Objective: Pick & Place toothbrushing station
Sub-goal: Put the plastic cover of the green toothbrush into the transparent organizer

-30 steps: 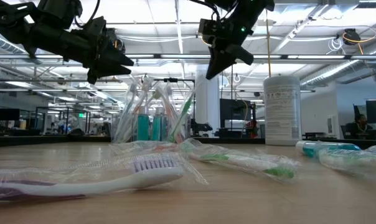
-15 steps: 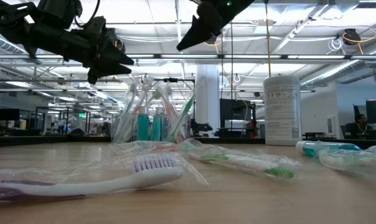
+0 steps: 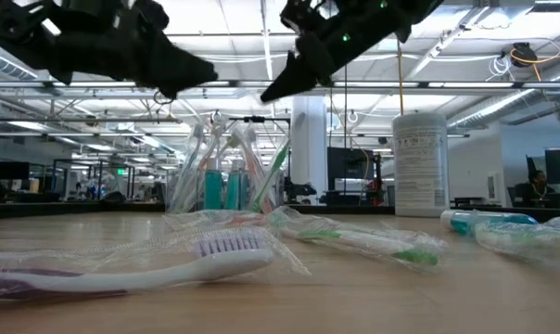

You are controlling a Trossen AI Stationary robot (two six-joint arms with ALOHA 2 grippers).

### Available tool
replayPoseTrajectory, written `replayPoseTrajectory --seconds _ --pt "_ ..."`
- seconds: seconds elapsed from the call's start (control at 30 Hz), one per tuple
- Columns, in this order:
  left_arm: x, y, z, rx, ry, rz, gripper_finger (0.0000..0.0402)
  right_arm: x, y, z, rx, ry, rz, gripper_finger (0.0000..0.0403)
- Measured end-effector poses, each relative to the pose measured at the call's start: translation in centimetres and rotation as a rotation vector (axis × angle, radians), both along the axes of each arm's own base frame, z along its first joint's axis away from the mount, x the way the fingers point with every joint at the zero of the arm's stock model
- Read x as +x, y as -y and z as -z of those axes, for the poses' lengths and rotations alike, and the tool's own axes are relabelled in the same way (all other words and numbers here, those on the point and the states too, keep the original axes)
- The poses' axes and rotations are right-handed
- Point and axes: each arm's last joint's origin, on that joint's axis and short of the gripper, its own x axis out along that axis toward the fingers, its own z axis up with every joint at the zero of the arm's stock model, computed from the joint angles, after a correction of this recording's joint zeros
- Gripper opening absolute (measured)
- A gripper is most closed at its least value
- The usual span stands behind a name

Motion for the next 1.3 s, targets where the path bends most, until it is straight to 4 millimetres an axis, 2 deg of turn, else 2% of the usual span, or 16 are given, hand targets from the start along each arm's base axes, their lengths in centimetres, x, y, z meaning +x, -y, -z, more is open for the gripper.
replayPoseTrajectory --seconds 0.07,0.33,0.47,0.73,0.83,1.0,1.17,1.3 --pt "0.8 -0.2 0.2 0.016 -0.021 -0.034 0.0165 0.0 -0.1 0.0 0.031 0.004 -0.009 0.0" --pt "3.9 -0.8 -1.5 0.046 -0.031 -0.049 0.0165 0.0 -0.3 0.2 0.076 -0.003 -0.073 0.0" --pt "4.3 -0.8 -1.5 0.013 -0.119 -0.013 0.0165 0.0 -0.2 0.2 0.074 -0.002 -0.069 0.0" --pt "4.3 -0.7 -1.4 0.001 -0.134 -0.009 0.016 0.0 -0.3 0.2 0.074 -0.002 -0.07 0.0" --pt "4.4 -0.7 -1.2 0.001 -0.146 -0.006 0.0133 0.0 -0.2 0.1 0.074 0.0 -0.07 0.0" --pt "4.4 -0.7 -1.2 0.005 -0.141 -0.006 0.0065 0.1 -0.2 0.1 0.073 0.006 -0.07 0.0001" --pt "4.4 -0.7 -1.2 0.021 -0.141 -0.003 0.001 0.0 -0.2 0.1 0.074 0.002 -0.069 0.0015" --pt "4.4 -0.7 -1.2 0.026 -0.141 -0.002 0.0009 0.0 -0.2 0.2 0.08 0.001 -0.056 0.0038"
